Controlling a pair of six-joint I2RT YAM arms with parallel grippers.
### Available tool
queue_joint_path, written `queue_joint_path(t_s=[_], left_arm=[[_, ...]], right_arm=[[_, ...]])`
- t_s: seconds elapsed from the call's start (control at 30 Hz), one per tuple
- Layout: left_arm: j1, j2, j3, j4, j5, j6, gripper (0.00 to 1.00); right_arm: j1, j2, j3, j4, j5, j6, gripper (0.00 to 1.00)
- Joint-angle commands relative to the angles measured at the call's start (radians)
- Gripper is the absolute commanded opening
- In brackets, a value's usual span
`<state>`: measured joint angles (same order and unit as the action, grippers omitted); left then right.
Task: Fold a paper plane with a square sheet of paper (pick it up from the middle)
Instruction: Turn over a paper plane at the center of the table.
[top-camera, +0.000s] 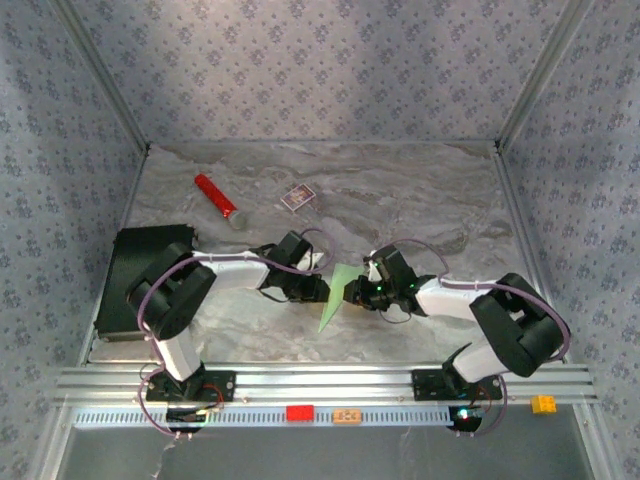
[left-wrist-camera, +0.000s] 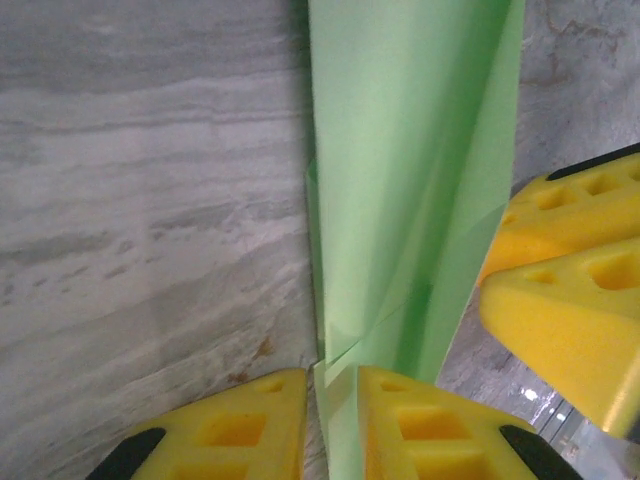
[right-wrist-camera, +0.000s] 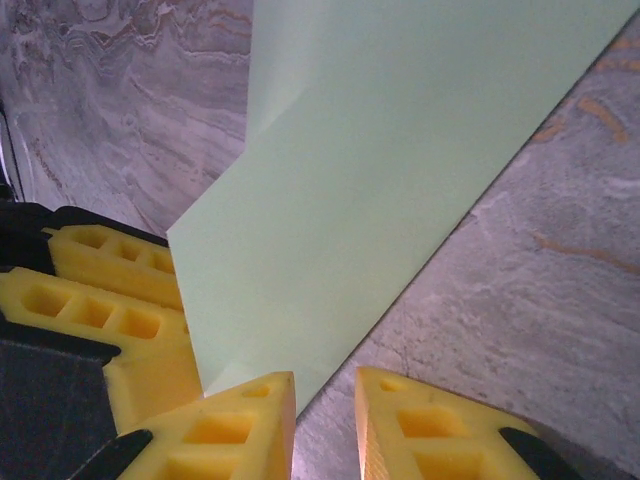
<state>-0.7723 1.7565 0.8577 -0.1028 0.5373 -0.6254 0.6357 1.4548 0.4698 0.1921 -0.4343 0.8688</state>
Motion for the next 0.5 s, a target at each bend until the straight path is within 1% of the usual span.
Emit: queue_joint_path(t_s=[0.0, 0.47], left_arm=[[-0.014, 0.026, 0.027, -0.006, 0.041, 0.021, 0.19], [-0.025, 0.036, 0.028, 0.038, 0.092, 0.017, 0.19]], right_arm=[[0.010, 0.020, -0.003, 0.014, -0.022, 0.012, 0.24], [0.024, 0.033, -0.011, 0.001, -0.045, 0.015, 0.22]])
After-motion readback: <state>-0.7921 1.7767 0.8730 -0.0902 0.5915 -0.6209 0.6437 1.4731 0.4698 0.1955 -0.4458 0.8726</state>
